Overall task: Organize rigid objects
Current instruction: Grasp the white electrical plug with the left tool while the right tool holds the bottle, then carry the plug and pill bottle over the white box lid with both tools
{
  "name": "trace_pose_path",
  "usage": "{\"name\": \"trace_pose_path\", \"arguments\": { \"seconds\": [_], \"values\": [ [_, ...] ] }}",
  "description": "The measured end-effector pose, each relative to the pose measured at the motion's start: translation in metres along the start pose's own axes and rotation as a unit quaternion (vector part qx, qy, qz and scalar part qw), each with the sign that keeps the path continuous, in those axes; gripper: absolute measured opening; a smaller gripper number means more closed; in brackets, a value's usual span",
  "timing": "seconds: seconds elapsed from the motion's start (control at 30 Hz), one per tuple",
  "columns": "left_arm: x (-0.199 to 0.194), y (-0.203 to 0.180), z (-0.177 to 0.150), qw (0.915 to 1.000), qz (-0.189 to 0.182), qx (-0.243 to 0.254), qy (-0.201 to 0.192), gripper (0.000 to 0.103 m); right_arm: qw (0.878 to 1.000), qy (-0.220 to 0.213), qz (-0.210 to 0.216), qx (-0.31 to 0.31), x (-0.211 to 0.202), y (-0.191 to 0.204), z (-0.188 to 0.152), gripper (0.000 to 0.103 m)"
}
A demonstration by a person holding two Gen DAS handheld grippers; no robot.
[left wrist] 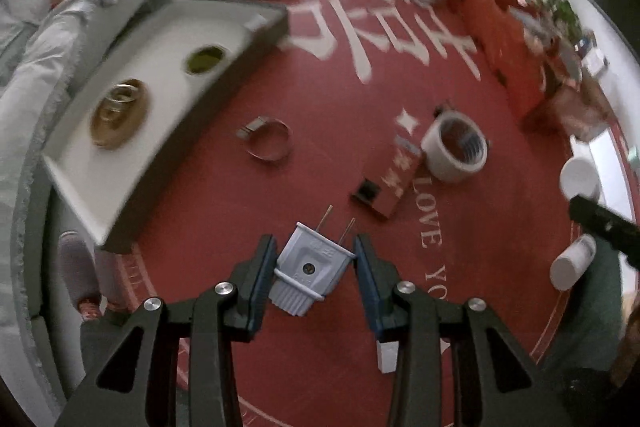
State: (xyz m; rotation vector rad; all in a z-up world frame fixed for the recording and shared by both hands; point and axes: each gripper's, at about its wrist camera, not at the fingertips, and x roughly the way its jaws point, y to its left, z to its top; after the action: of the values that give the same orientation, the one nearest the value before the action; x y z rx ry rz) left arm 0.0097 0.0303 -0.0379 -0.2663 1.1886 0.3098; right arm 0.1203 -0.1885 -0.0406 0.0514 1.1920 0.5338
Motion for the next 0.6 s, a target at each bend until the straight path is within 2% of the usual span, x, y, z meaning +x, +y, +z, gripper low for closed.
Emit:
{"name": "trace_pose_path", "arguments": {
  "seconds": [0.1,0.27,0.47,0.6],
  "values": [
    [-0.022,0.006,0.004,0.9995,0.000,-0.026,-0.020,0.042,1.000,-0.004,0.011,-0.014,-0.004,0.016,0.005,0.065],
    [-0.055,0.007,0.034,0.9967,0.005,-0.050,-0.064,0.043,0.997,-0.032,0.041,-0.050,-0.025,0.054,0.022,0.065],
    [-0.109,0.022,0.069,0.9882,0.024,-0.077,-0.130,0.043,0.989,-0.073,0.086,-0.093,-0.055,0.107,0.056,0.065],
    [-0.147,0.039,0.093,0.9791,0.029,-0.098,-0.176,0.043,0.981,-0.097,0.109,-0.126,-0.072,0.147,0.082,0.065]
  ]
}}
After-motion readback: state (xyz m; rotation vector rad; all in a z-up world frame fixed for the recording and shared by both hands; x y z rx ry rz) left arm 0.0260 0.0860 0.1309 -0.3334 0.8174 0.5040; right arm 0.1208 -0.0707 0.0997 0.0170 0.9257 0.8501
